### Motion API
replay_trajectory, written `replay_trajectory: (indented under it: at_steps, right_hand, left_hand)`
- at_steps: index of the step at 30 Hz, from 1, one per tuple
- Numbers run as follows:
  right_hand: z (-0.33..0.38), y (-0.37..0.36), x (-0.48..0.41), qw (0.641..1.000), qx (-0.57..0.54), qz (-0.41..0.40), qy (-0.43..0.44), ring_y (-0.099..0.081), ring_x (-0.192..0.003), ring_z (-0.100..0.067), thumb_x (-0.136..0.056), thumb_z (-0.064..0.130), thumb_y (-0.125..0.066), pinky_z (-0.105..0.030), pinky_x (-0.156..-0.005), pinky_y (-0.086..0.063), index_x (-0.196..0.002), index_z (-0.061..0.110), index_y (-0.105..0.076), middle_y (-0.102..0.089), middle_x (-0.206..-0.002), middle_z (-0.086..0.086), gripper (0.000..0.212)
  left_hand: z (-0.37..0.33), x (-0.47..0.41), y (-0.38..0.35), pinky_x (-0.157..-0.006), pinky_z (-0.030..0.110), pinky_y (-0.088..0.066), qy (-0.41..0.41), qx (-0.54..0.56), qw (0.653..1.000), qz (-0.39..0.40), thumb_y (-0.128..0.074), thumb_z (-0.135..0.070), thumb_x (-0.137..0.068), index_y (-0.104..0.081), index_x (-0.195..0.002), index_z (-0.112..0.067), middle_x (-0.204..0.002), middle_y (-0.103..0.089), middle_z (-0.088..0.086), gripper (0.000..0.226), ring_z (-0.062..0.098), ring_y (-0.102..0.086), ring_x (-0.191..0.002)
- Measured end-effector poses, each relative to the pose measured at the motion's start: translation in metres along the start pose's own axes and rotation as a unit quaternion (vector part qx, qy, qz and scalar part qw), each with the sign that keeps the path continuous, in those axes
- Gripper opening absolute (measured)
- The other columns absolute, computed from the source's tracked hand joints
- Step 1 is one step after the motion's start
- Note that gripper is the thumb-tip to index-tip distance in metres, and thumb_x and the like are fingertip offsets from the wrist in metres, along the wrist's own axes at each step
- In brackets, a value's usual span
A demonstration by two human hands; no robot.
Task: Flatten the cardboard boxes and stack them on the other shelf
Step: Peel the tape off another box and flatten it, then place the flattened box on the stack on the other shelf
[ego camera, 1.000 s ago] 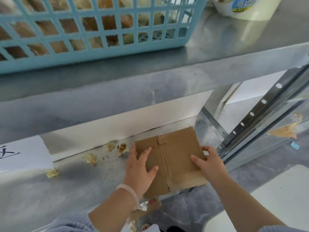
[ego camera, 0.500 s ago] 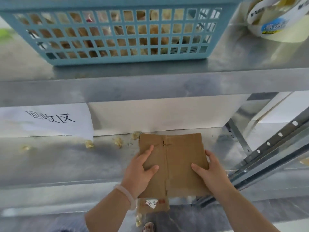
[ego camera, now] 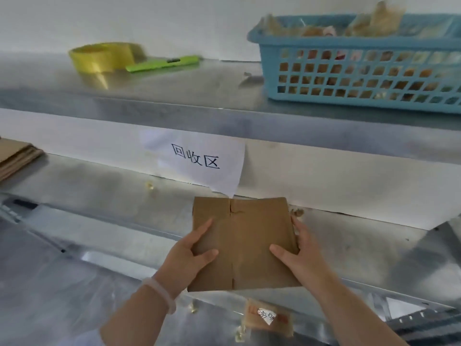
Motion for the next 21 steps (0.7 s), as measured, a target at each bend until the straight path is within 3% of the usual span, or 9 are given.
replay_trajectory:
  at_steps: [2,5,8,11,14,18,21]
  right_hand:
    - [0.023,-0.035,-0.003,0.999,0.03,0.008,0.031,-0.056,-0.098,0.005,-0.073,0.046,-0.08,-0.025,-0.074,-0.053,-0.14,0.057,-0.025,-0.051,-0.117,0.025,0.088]
    - [0.061,-0.111,-0.006,0.994,0.069,0.034,0.078,-0.055,-0.107,0.002,-0.062,0.063,-0.073,-0.033,-0.088,-0.052,-0.134,0.063,-0.027,-0.05,-0.124,0.03,0.085]
    - [0.1,-0.216,-0.005,0.983,0.108,0.087,0.119,-0.05,-0.116,-0.001,-0.06,0.072,-0.065,-0.037,-0.096,-0.049,-0.128,0.07,-0.028,-0.046,-0.13,0.028,0.078]
    - [0.141,-0.324,0.004,0.965,0.143,0.13,0.175,-0.042,-0.121,-0.001,-0.072,0.065,-0.065,-0.036,-0.103,-0.04,-0.116,0.083,-0.018,-0.036,-0.133,0.027,0.067]
    - [0.18,-0.423,0.014,0.942,0.173,0.166,0.234,-0.035,-0.122,0.005,-0.08,0.056,-0.066,-0.026,-0.106,-0.033,-0.121,0.079,-0.017,-0.032,-0.133,0.028,0.068]
    - [0.21,-0.529,0.02,0.913,0.207,0.211,0.283,-0.029,-0.131,0.005,-0.079,0.059,-0.062,-0.022,-0.11,-0.027,-0.142,0.055,-0.022,-0.028,-0.146,0.024,0.074]
    - [0.227,-0.593,0.021,0.888,0.23,0.244,0.316,-0.02,-0.137,0.004,-0.077,0.064,-0.057,-0.024,-0.114,-0.023,-0.132,0.069,-0.016,-0.019,-0.144,0.03,0.069]
  left_hand:
    - [0.005,0.008,0.045,-0.075,0.018,-0.055,-0.004,0.016,0.999,-0.033,-0.071,-0.023,-0.085,-0.05,-0.122,-0.063,-0.119,-0.06,-0.02,0.059,-0.003,-0.063,-0.095]
    - [0.022,0.029,0.132,-0.074,0.017,-0.054,-0.011,0.02,0.995,-0.099,-0.071,-0.022,-0.084,-0.052,-0.119,-0.063,-0.117,-0.06,-0.022,0.058,-0.002,-0.064,-0.093]
    - [0.052,0.056,0.232,-0.085,0.024,-0.053,0.013,0.018,0.987,-0.162,-0.073,-0.023,-0.083,-0.052,-0.119,-0.062,-0.117,-0.058,-0.026,0.057,0.001,-0.062,-0.098]
    - [0.077,0.084,0.335,-0.069,0.011,-0.048,0.025,-0.015,0.971,-0.239,-0.074,-0.027,-0.082,-0.05,-0.113,-0.065,-0.111,-0.058,-0.025,0.055,-0.003,-0.06,-0.092]
    - [0.101,0.109,0.42,-0.069,0.013,-0.047,0.043,-0.022,0.955,-0.293,-0.076,-0.029,-0.08,-0.048,-0.108,-0.064,-0.106,-0.058,-0.025,0.053,-0.005,-0.059,-0.089]
    - [0.132,0.134,0.503,-0.068,0.009,-0.047,0.059,0.001,0.942,-0.331,-0.077,-0.025,-0.078,-0.054,-0.116,-0.053,-0.11,-0.06,-0.022,0.052,-0.005,-0.061,-0.089]
    - [0.149,0.141,0.555,-0.066,0.008,-0.046,0.066,0.013,0.93,-0.361,-0.077,-0.024,-0.078,-0.055,-0.117,-0.051,-0.111,-0.059,-0.023,0.052,-0.007,-0.06,-0.088]
Point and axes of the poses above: each hand's wrist, its own x-axis away from the middle knuckle, its own y-axis out of the back of the hand, z = x × y, the point moved 10 cm from there along -x, towards the middle knuckle
